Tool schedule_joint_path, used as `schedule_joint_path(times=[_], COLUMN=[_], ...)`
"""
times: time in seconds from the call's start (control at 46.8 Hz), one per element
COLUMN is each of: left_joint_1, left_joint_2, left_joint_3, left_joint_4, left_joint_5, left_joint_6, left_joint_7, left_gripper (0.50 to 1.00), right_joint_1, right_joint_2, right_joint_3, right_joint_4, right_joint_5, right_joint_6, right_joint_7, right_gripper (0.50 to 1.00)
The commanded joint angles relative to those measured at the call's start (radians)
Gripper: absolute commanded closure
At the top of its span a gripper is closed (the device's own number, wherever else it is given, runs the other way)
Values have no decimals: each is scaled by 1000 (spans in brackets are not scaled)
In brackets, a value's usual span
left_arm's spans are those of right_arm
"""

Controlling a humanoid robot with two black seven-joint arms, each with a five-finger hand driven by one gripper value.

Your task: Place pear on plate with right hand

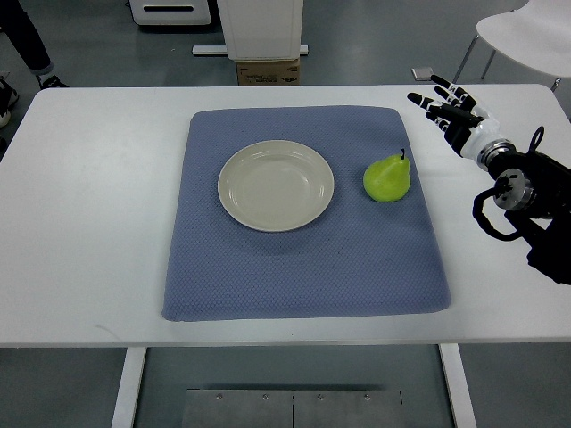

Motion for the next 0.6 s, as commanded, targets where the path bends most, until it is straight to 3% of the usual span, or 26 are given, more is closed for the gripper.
schedule_joint_path(times=[0.0, 0.107, 0.577], left_joint_1=[0, 15, 20], left_joint_2=[0, 0, 0], left_joint_3=[0, 0, 2], left_joint_4=[0, -2, 9], left_joint_5=[1, -5, -1], left_joint_6=[0, 0, 0], left_joint_7=[0, -47, -48], left_gripper=[500, 500, 500], right_joint_1=[1, -1, 5], right_joint_2=[-1, -1, 2], right_joint_3=[0, 0, 0], right_joint_4=[0, 0, -1], right_joint_5=[0, 0, 0], right_joint_6=[0, 0, -1], right_joint_7=[0, 0, 11], right_gripper=[500, 500, 500])
